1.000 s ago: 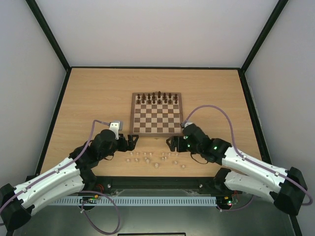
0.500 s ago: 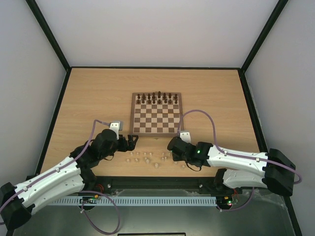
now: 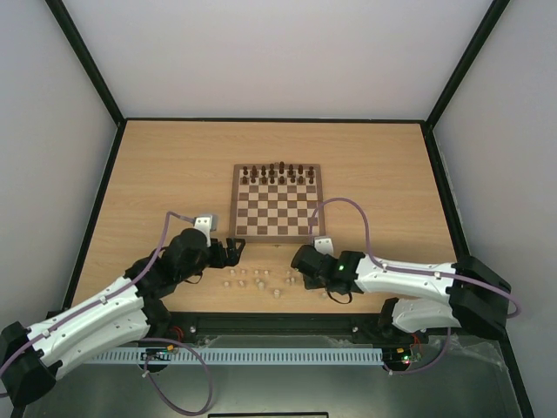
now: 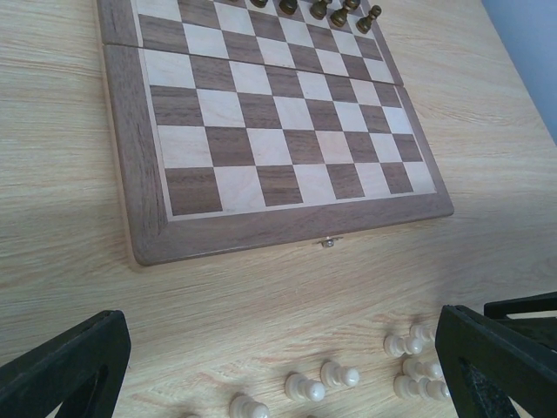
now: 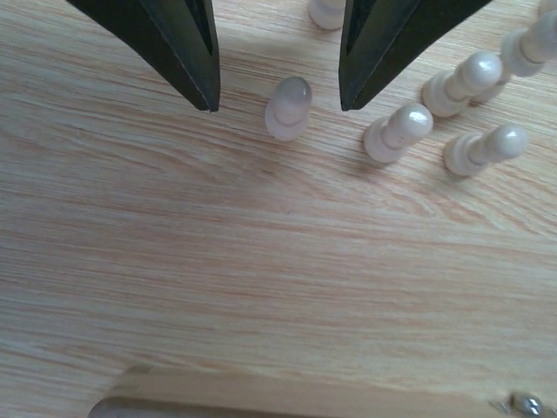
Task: Set up the chess pieces on the board
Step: Pick up the chess piece at the center of the board, then place the chess piece on the chessboard.
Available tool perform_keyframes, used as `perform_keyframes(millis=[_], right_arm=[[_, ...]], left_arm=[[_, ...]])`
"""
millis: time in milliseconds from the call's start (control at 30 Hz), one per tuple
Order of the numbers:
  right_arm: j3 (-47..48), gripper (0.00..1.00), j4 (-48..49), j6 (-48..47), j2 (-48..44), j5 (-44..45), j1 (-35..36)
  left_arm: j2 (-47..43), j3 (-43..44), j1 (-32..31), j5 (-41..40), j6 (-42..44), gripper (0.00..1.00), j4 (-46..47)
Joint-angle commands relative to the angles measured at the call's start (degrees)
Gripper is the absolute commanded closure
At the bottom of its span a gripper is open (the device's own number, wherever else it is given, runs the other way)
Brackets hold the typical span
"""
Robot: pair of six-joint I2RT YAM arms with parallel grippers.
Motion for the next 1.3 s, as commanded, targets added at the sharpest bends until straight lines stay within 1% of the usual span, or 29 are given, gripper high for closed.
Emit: perform_keyframes(millis=[0,133,200,467,700,867,1000,1133,1267], right_arm=[[1.1,0.64,-1.7,-0.1,2.5,-0.7,0.3],[1.5,0.72,-1.2,-0.1,3.5,-0.6,0.3],[1.8,0.73,-1.2,-0.2,3.9,-0.3,0.3],[2.4,0.85,-0.7,-0.5,6.0,-0.2,0.0],[2.4,0.94,-0.5,-0.9,5.9,0.2,-1.0],[4.8,0.97,-1.7,-5.2,3.1,0.2,-6.2],[12.1,0.97,-4.3,-9.9,1.4,1.9,-10.7],[18.2,0.97,-4.7,-15.3,4.5,1.5,-15.4],[21.6,0.97,-2.9,-20.1,9.9,-1.2,-21.0]], left_arm=[[-1.1,-0.9,0.2,0.0,-0.7,0.01,-0.2],[-2.7,-1.1,0.2,-0.7,-1.0,0.01,-1.2],[-3.4,-1.3,0.2,-0.9,-1.1,0.01,-1.5],[-4.5,-1.7,0.2,-1.2,-1.4,0.01,-2.3],[-4.8,-1.8,0.2,-1.2,-1.4,0.01,-2.5],[-4.1,-1.0,0.2,-1.8,-1.3,0.01,-2.5],[-3.0,0.2,0.2,-2.1,-1.0,0.01,-2.7],[-1.8,1.2,0.2,-2.6,-0.8,0.01,-3.2],[-0.8,1.7,0.2,-3.1,-0.9,0.01,-3.4]])
